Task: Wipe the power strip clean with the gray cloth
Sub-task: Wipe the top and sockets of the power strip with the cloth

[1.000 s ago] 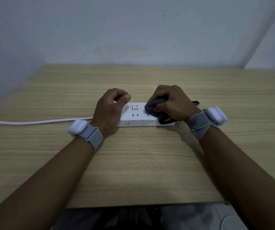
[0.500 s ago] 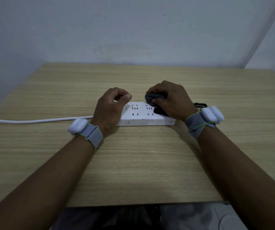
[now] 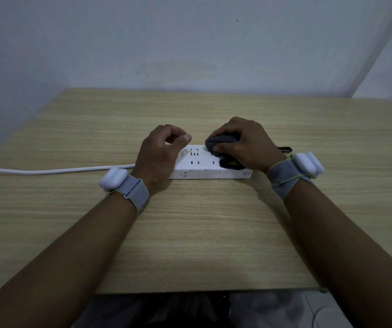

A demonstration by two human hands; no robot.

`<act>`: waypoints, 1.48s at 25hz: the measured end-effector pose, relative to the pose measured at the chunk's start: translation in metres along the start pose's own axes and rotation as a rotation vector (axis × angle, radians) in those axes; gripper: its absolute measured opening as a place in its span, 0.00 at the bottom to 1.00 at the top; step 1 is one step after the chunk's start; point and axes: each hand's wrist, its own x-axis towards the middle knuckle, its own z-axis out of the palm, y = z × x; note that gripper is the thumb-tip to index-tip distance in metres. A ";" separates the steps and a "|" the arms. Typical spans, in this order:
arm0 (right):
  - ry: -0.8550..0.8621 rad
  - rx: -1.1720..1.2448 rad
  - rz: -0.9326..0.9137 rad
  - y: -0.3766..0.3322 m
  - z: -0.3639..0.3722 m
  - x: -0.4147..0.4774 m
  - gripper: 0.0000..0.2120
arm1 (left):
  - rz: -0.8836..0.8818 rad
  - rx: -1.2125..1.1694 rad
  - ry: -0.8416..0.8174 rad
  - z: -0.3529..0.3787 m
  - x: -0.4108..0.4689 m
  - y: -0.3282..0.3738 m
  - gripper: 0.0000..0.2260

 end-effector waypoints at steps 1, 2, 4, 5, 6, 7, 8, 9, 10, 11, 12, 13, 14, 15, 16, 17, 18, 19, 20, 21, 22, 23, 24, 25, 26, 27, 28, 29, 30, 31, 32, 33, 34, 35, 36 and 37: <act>0.024 -0.023 0.007 -0.001 0.001 0.001 0.12 | 0.004 0.002 0.000 0.000 0.000 0.000 0.09; 0.049 -0.051 0.012 -0.002 0.002 0.001 0.12 | 0.006 0.005 0.000 0.000 0.000 0.000 0.09; 0.046 -0.066 -0.003 -0.003 0.003 0.000 0.12 | 0.005 0.007 -0.004 0.000 0.000 0.000 0.10; 0.024 -0.048 -0.020 -0.003 0.002 -0.002 0.11 | 0.003 0.008 -0.007 0.000 0.000 0.000 0.11; 0.004 -0.027 -0.031 -0.004 0.001 -0.003 0.11 | 0.001 0.009 -0.010 0.000 0.000 0.000 0.12; -0.002 -0.017 -0.028 -0.004 0.001 -0.004 0.11 | -0.001 0.009 -0.010 0.000 -0.001 0.001 0.12; 0.015 -0.025 -0.013 -0.004 0.002 -0.003 0.11 | -0.002 0.008 -0.010 0.000 -0.001 0.001 0.12; 0.048 -0.051 0.006 -0.004 0.003 -0.001 0.11 | -0.002 0.010 -0.008 0.000 -0.001 0.001 0.11; 0.078 -0.093 0.023 -0.004 0.004 0.001 0.11 | 0.000 0.014 -0.006 0.000 -0.001 0.001 0.10; 0.090 -0.126 0.030 -0.005 0.005 0.001 0.11 | 0.000 0.019 -0.003 0.001 -0.001 0.001 0.09; 0.084 -0.134 0.024 -0.005 0.005 0.000 0.11 | 0.001 0.023 -0.002 0.001 -0.001 0.001 0.08; 0.069 -0.111 0.013 -0.006 0.004 -0.002 0.11 | 0.001 0.024 -0.003 0.001 -0.001 0.001 0.07; 0.052 -0.073 0.005 -0.006 0.003 -0.005 0.10 | 0.001 0.022 -0.008 0.001 -0.001 0.000 0.08; 0.044 -0.045 -0.003 -0.006 0.002 -0.007 0.10 | 0.002 0.021 -0.011 0.001 -0.001 0.001 0.09; 0.048 -0.039 -0.003 -0.006 0.002 -0.007 0.10 | 0.002 0.018 -0.011 0.000 -0.001 0.001 0.10; 0.067 -0.053 0.006 -0.006 0.003 -0.006 0.10 | 0.001 0.016 -0.009 0.000 -0.001 0.002 0.10; 0.095 -0.086 0.017 -0.006 0.004 -0.004 0.10 | 0.000 0.015 -0.007 0.000 -0.001 0.002 0.09; 0.117 -0.130 0.022 -0.007 0.005 -0.002 0.10 | 0.001 0.017 -0.006 0.000 -0.001 0.002 0.09; 0.118 -0.162 0.014 -0.007 0.005 -0.002 0.10 | 0.003 0.021 -0.005 0.000 -0.002 0.002 0.08; 0.101 -0.169 -0.006 -0.008 0.005 -0.002 0.10 | 0.005 0.025 -0.006 0.000 -0.002 0.003 0.08; 0.075 -0.148 -0.028 -0.008 0.005 -0.004 0.10 | 0.005 0.027 -0.010 0.001 -0.002 0.003 0.08; 0.053 -0.115 -0.042 -0.008 0.004 -0.006 0.09 | 0.006 0.027 -0.015 0.001 -0.002 0.003 0.08; 0.043 -0.092 -0.044 -0.008 0.004 -0.007 0.09 | 0.006 0.027 -0.017 0.000 -0.002 0.004 0.09; 0.048 -0.090 -0.032 -0.008 0.004 -0.006 0.09 | 0.006 0.026 -0.016 0.000 -0.003 0.004 0.09; 0.069 -0.112 -0.013 -0.007 0.005 -0.005 0.10 | 0.007 0.026 -0.013 0.000 -0.003 0.004 0.09; 0.095 -0.152 0.006 -0.007 0.006 -0.002 0.10 | 0.008 0.028 -0.010 0.000 -0.003 0.004 0.09; 0.114 -0.193 0.022 -0.007 0.007 0.000 0.10 | 0.009 0.029 -0.008 0.000 -0.003 0.004 0.09; 0.118 -0.219 0.027 -0.007 0.007 0.001 0.11 | 0.010 0.031 -0.008 0.001 -0.003 0.004 0.09; 0.111 -0.219 0.017 -0.007 0.007 0.000 0.10 | 0.011 0.034 -0.009 0.001 -0.002 0.003 0.09; 0.095 -0.189 -0.001 -0.008 0.006 -0.002 0.10 | 0.011 0.035 -0.009 0.000 -0.002 0.003 0.09; 0.071 -0.143 -0.020 -0.009 0.005 -0.006 0.09 | 0.013 0.035 -0.009 0.000 -0.002 0.002 0.09; 0.047 -0.098 -0.032 -0.010 0.004 -0.009 0.08 | 0.016 0.035 -0.009 0.000 -0.002 0.002 0.09; 0.026 -0.064 -0.033 -0.011 0.003 -0.012 0.07 | 0.018 0.034 -0.009 0.000 -0.002 0.001 0.09; 0.016 -0.040 -0.027 -0.012 0.002 -0.013 0.07 | 0.018 0.032 -0.009 0.000 -0.002 0.002 0.09; 0.020 -0.025 -0.016 -0.012 0.003 -0.012 0.06 | 0.018 0.031 -0.009 0.001 -0.002 0.002 0.09; 0.037 -0.021 -0.002 -0.011 0.004 -0.010 0.05 | 0.017 0.031 -0.008 0.001 -0.002 0.002 0.09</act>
